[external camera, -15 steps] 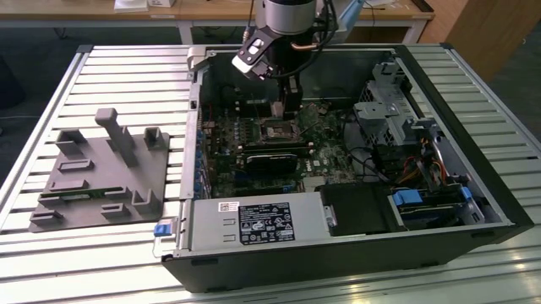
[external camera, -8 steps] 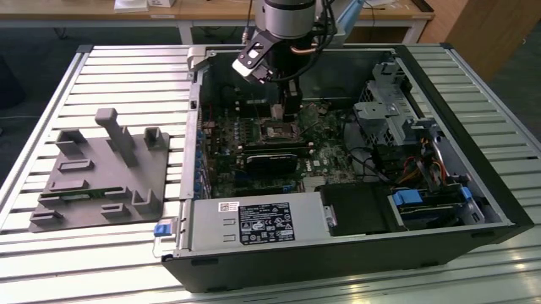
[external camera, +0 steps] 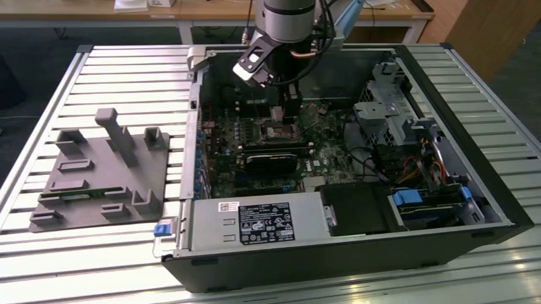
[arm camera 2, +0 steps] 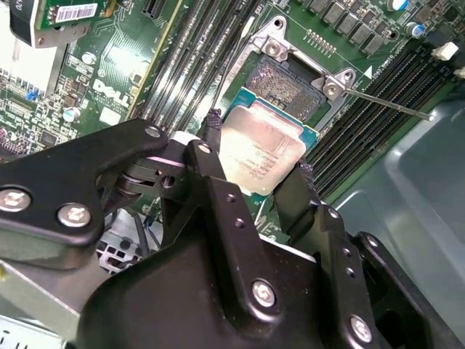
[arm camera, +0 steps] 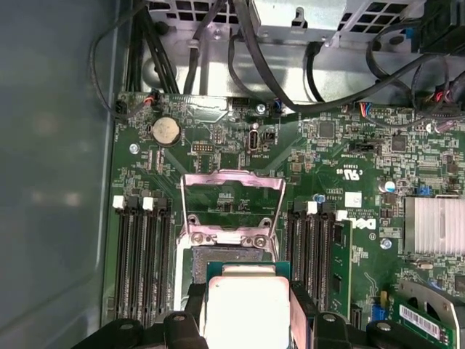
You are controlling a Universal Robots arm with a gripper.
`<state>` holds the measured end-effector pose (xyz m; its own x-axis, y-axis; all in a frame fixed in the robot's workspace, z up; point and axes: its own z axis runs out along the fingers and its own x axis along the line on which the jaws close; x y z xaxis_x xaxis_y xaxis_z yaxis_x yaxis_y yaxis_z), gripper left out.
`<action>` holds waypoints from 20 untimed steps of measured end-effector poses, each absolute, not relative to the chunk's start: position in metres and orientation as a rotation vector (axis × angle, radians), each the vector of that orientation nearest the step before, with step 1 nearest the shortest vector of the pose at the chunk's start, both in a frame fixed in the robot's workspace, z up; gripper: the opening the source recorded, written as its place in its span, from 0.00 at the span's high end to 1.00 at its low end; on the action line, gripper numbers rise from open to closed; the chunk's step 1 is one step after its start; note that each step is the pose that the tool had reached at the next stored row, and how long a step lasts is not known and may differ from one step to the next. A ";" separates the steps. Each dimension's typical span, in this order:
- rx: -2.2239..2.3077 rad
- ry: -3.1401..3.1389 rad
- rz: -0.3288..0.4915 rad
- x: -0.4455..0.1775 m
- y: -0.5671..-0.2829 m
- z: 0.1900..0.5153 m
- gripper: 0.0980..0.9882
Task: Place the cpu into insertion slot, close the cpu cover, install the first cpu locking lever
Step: 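Place the cpu into insertion slot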
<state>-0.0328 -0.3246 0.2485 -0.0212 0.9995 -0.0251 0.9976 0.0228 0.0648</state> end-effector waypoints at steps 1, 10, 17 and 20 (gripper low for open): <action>2.152 2.200 0.044 -0.033 -0.325 0.248 0.50; 2.152 2.200 0.044 -0.033 -0.324 0.242 0.50; 2.152 2.200 0.043 -0.033 -0.324 0.238 0.50; 2.151 2.199 0.042 -0.033 -0.324 0.235 0.50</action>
